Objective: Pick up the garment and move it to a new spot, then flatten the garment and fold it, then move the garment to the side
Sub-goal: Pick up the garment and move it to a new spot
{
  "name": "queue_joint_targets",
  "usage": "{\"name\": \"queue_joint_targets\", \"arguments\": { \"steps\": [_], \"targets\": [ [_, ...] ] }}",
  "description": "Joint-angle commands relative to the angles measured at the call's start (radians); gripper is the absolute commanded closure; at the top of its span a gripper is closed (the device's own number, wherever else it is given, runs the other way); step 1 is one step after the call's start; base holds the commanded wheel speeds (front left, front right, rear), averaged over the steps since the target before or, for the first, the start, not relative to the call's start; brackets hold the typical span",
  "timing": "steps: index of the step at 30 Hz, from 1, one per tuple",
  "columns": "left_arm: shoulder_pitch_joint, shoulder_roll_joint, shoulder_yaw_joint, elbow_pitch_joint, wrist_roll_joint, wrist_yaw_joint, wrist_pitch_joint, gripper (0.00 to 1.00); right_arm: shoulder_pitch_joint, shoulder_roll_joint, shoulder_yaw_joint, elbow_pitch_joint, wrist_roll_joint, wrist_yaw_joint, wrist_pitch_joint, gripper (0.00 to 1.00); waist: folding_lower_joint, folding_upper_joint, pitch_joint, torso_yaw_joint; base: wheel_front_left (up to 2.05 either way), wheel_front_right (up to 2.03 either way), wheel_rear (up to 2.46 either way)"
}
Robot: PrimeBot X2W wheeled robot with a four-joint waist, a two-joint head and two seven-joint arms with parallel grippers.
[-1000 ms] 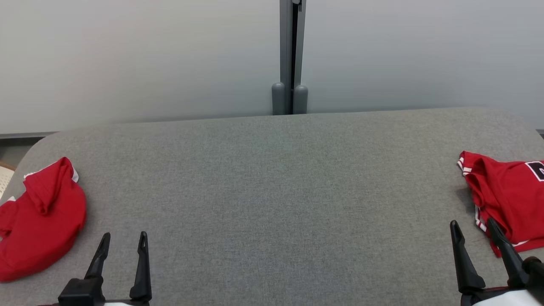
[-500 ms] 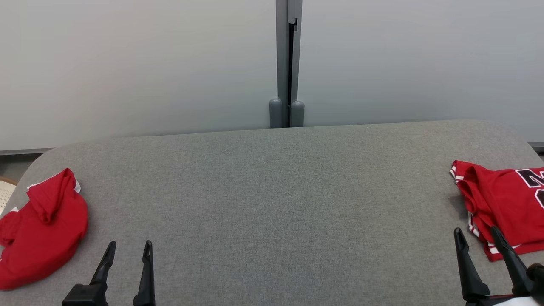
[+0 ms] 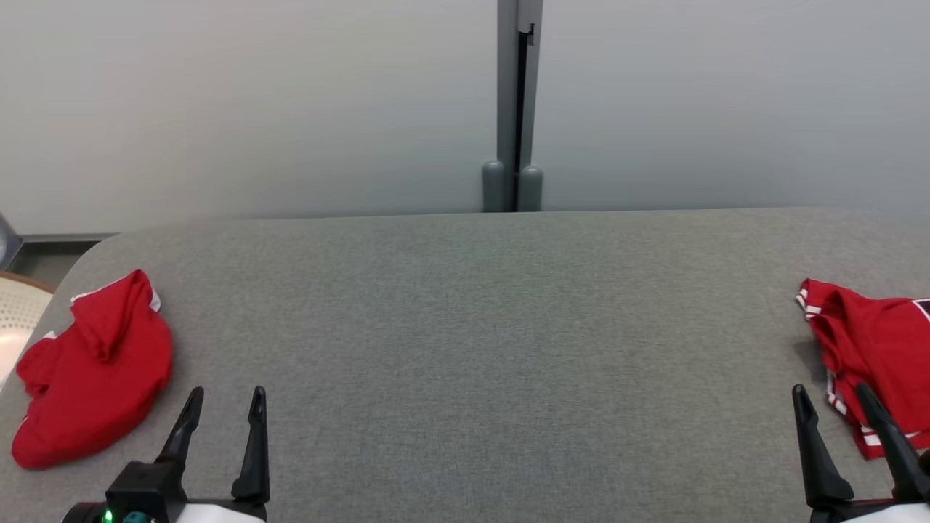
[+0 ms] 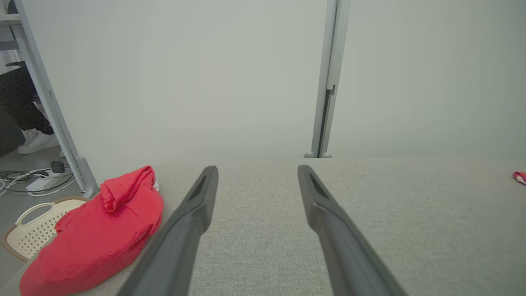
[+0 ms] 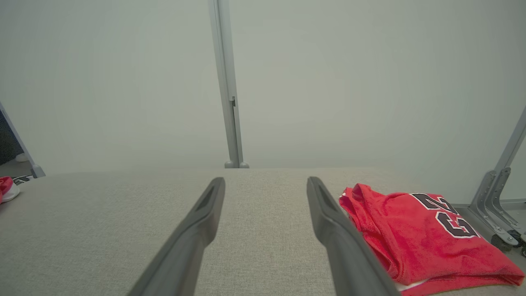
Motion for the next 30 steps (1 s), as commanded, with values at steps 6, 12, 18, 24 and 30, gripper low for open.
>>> {"name": "queue_joint_targets", "arguments": {
  "steps": [6,12,18,24,30],
  "targets": [
    [-0.143,-0.016,-0.024,0.052,0.001,-0.046,-0.022,0.0,-0.011,0.003,-0.015,-0.043,-0.01,-0.001,0.014,0.0,0.0,-0.0001,0.048,0.189,0.0,0.0,0.0],
    [-0.236,-0.032,-0.036,0.131,-0.002,-0.086,-0.045,0.0,-0.023,-0.004,0.005,-0.054,-0.011,-0.001,0.028,0.0,0.0,-0.0001,0.056,0.345,0.0,0.0,0.0],
    [-0.271,-0.029,-0.023,0.18,0.0,-0.102,-0.06,0.0,-0.044,-0.004,0.025,-0.059,-0.004,-0.001,0.024,0.0,0.0,-0.0001,0.059,0.419,0.0,0.0,0.0],
    [-0.28,-0.039,-0.013,0.203,0.013,-0.11,-0.068,0.0,-0.056,-0.003,0.038,-0.066,-0.01,-0.001,0.013,0.0,0.0,-0.0001,0.064,0.454,0.0,0.0,0.0],
    [-0.278,-0.049,-0.002,0.208,0.026,-0.114,-0.071,0.0,-0.062,0.001,0.035,-0.062,-0.012,-0.001,0.006,0.0,0.0,-0.0001,0.072,0.457,0.0,0.0,0.0]
  ]
}}
